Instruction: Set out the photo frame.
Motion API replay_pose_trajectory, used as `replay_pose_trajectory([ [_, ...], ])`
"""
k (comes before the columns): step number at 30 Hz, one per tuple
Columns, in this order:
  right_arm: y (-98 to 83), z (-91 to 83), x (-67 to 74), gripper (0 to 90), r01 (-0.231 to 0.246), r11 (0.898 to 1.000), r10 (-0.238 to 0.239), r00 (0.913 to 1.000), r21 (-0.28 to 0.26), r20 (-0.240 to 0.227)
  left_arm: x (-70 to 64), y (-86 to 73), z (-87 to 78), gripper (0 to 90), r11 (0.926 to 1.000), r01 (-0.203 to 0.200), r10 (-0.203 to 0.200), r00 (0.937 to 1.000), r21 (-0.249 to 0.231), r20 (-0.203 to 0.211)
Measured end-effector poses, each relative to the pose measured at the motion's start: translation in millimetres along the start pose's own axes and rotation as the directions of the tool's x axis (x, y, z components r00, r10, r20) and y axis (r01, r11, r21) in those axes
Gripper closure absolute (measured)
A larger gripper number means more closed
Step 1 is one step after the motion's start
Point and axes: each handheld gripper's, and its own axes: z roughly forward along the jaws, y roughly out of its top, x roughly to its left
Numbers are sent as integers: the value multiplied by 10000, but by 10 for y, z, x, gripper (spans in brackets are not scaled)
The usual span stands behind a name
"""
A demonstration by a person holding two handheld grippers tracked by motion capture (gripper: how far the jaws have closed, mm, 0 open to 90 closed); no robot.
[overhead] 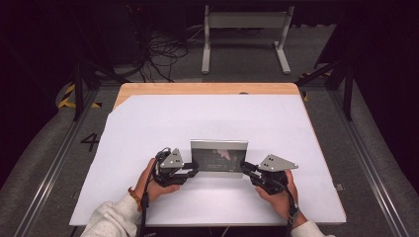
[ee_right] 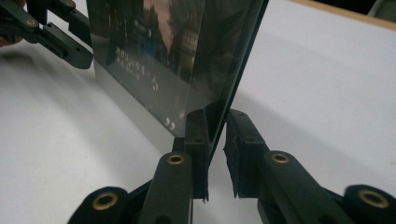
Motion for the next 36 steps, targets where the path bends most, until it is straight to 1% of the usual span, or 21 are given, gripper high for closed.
replay_pose_trajectory([
  [1, -19, 10, 4, 805, 45, 9999, -45, 10000, 132, -15, -12, -9, 22, 685, 10000, 10, -10, 10000, 25, -71],
  [2, -42, 24, 10, 807, 107, 9995, -107, 9999, 287, -15, -26, -13, 43, 687, 9999, -63, 65, 9998, 139, -167],
  [4, -89, 55, 24, 808, 140, 9986, -137, 9999, 515, -48, -45, -20, 76, 697, 9985, -300, 312, 9992, 457, -255],
  [5, -94, 59, 26, 809, 153, 9984, -151, 9999, 544, -37, -59, -27, 90, 699, 9971, -403, 425, 9986, 646, -328],
  [7, -93, 60, 29, 809, 163, 9983, -162, 9999, 554, -34, -68, -39, 116, 705, 9956, -535, 566, 9976, 772, -392],
  [10, -105, 75, 33, 802, 110, 9984, -107, 9999, 556, -50, -65, -43, 124, 705, 9958, -579, 610, 9972, 708, -425],
  [12, -98, 84, 42, 800, 174, 9982, -174, 9998, 582, 11, -55, -43, 125, 704, 9958, -588, 619, 9972, 708, -419],
  [14, -96, 97, 46, 797, 141, 9983, -144, 9999, 568, 42, -52, -42, 132, 702, 9963, -520, 553, 9973, 681, -487],
  [17, -91, 120, 51, 792, 157, 9982, -164, 9998, 579, 108, -33, -44, 135, 700, 9967, -475, 504, 9978, 658, -436],
  [19, -95, 125, 51, 792, 142, 9982, -148, 9999, 582, 85, -35, -40, 138, 699, 9963, -537, 571, 9972, 678, -489],
  [26, -78, 170, 65, 775, 196, 9976, -214, 9994, 667, 263, -21, -47, 150, 696, 9978, -344, 373, 9980, 558, -503],
  [36, -78, 180, 62, 776, 224, 9977, -244, 9992, 641, 308, -6, -41, 151, 695, 9976, -327, 356, 9983, 612, -471],
])
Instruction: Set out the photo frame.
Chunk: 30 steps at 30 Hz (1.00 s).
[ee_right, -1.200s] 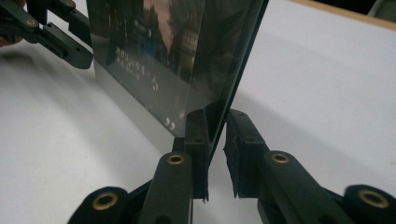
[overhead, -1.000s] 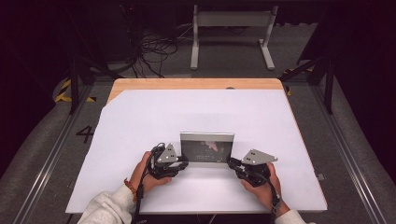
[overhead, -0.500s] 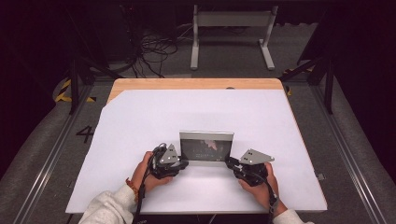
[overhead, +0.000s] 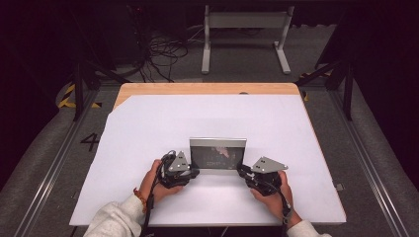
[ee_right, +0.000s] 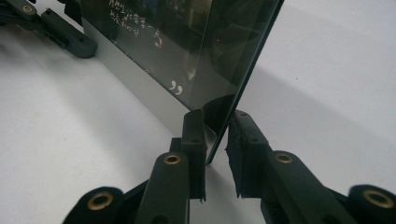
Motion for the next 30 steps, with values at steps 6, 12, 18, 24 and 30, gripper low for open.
replay_pose_trajectory([
  [6, -3, 1, 9, 776, -57, 10000, 56, 10000, 46, 60, 10, 1, 3, 695, 10000, 45, -45, 10000, -7, 53],
  [12, -5, -2, 3, 780, -43, 10000, 43, 10000, 58, 14, 3, 7, 5, 691, 10000, 86, -86, 10000, 8, 17],
  [18, 9, -51, -23, 779, 299, 9995, -300, 9996, -20, -13, 2, 5, -13, 684, 9999, 141, -141, 9999, -53, -21],
  [24, 40, -133, -32, 774, 695, 9974, -692, 9975, -168, 158, -5, 21, -93, 685, 9999, 34, -35, 10000, -95, -77],
  [30, 74, -196, -59, 774, 736, 9965, -735, 9973, -387, 32, -15, 46, -172, 743, 9998, -143, 136, 9992, -169, -379],
])
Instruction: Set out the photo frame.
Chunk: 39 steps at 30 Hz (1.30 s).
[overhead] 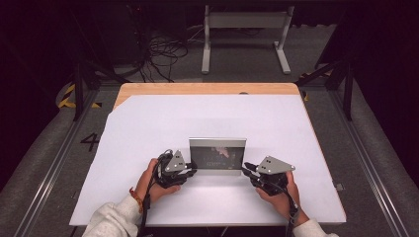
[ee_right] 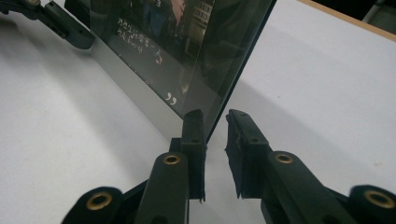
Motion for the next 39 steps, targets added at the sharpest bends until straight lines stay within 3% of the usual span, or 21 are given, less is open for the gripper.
replay_pose_trajectory([
  [17, 55, -125, 2, 777, 209, 9997, -208, 9997, -86, 137, -27, 29, -147, 723, 9994, -136, 123, 9992, -316, -380],
  [26, 16, -189, -22, 716, 662, 9974, -668, 9976, 302, 185, -32, -29, -237, 693, 9994, -120, 107, 9992, -316, -393],
  [39, 21, -211, -11, 617, 851, 9957, -861, 9959, 354, 284, -11, -161, -380, 596, 9993, 100, -124, 9978, -366, -644],
])
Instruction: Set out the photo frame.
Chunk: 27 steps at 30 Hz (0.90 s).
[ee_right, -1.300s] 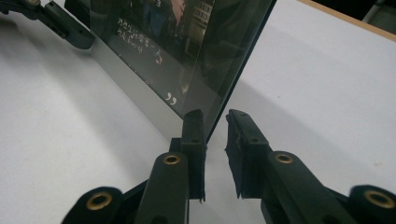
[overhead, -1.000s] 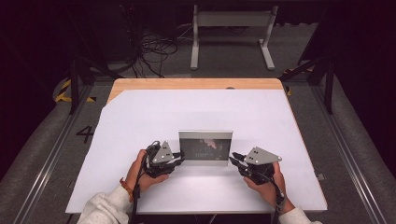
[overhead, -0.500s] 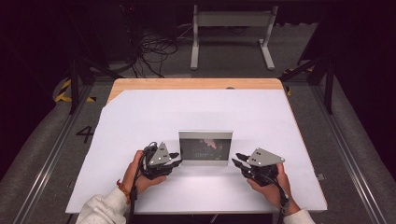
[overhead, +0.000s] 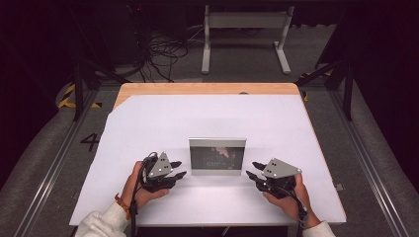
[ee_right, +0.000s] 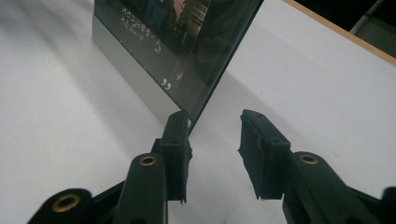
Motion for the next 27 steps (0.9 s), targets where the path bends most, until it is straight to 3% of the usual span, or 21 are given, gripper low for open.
replay_pose_trajectory([
  [12, -64, -5, 2, 471, 243, 9996, -244, 9996, 139, 110, 87, -192, -117, 410, 9994, 360, -360, 9991, 4, -231],
  [21, -134, -36, -44, 346, 54, 9998, -61, 9994, 203, 337, 102, -310, -171, 293, 9993, 259, -239, 9972, 265, -702],
  [27, -216, -63, -94, 280, -127, 9994, 109, 9986, 333, 514, 129, -388, -231, 249, 9990, 386, -365, 9954, 224, -889],
])
